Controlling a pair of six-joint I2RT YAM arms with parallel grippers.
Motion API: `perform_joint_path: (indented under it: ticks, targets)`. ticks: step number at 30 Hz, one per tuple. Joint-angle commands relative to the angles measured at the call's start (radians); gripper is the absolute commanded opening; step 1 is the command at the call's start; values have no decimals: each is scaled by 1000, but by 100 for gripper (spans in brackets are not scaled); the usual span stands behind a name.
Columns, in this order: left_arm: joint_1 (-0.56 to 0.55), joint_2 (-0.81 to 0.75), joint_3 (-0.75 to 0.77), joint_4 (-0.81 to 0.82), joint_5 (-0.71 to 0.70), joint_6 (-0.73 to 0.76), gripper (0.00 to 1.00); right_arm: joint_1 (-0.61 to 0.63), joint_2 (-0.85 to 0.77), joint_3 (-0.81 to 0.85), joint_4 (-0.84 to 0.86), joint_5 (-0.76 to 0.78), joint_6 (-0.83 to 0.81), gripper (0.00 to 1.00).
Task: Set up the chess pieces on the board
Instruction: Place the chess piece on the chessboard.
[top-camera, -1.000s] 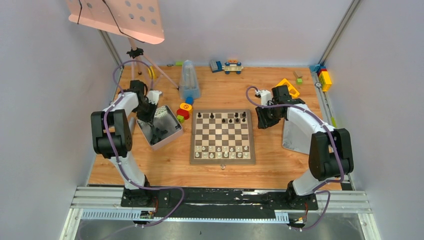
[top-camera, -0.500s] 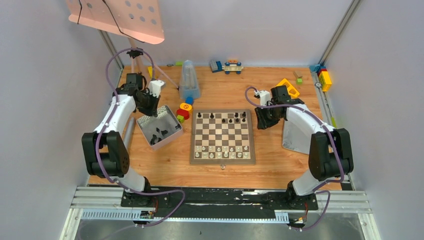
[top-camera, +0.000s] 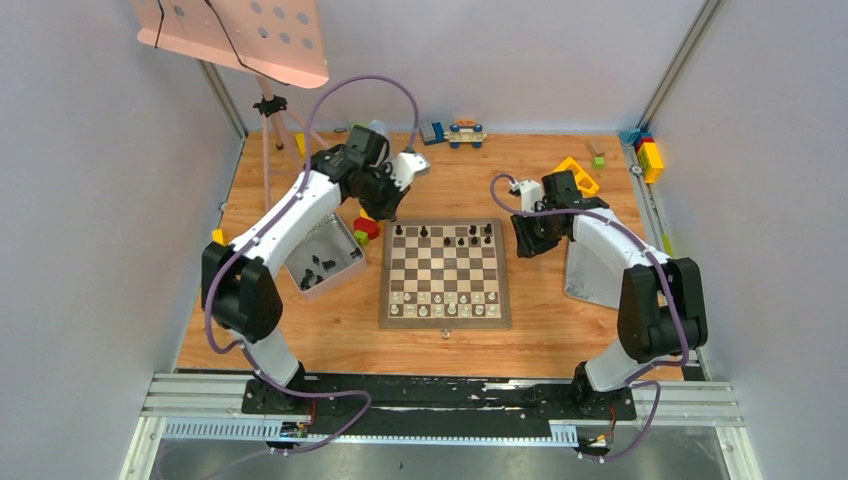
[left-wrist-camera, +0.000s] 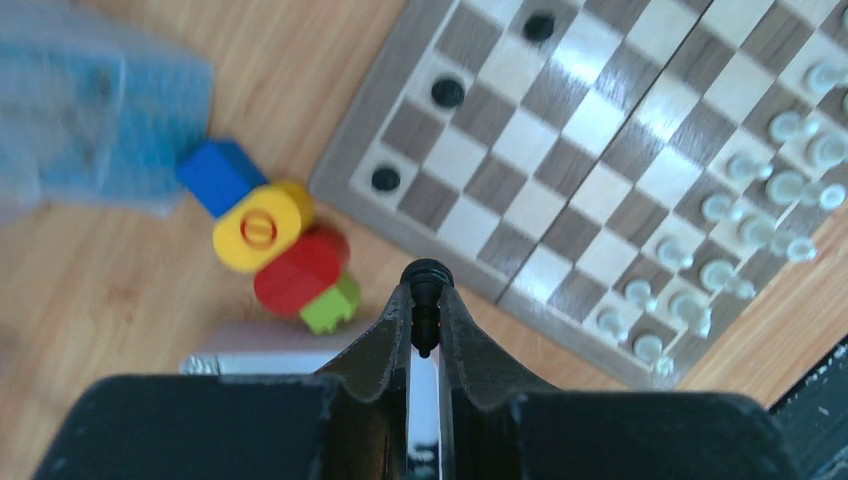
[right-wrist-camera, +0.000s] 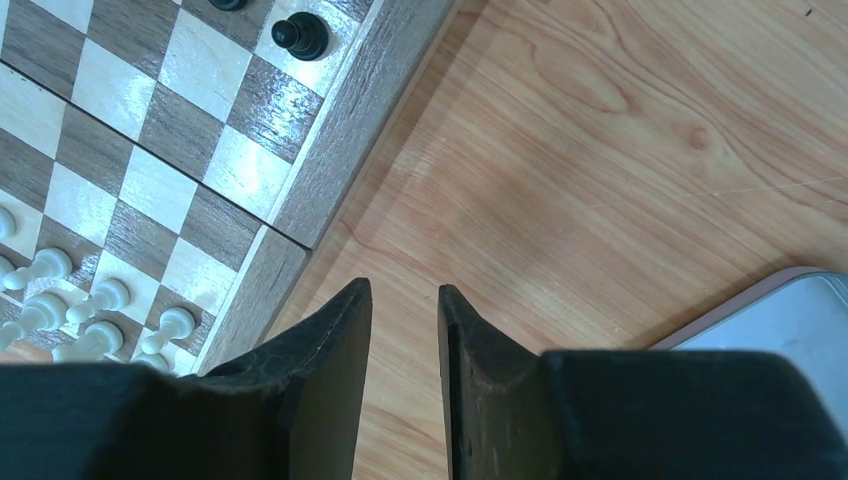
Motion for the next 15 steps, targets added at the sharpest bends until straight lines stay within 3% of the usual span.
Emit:
perform_joint_path:
  ticks: [1,9,15]
  targets:
    - [-96,135,178,-58,-7,-13,10,4,-52,36,45,45,7,31]
    - [-188,430,553,-148,-2,-36,11,-42,-95,34,77,98,52,33]
    - [-234,591,722,-176,7,-57,11,-91,-135,28,94,101,77,34]
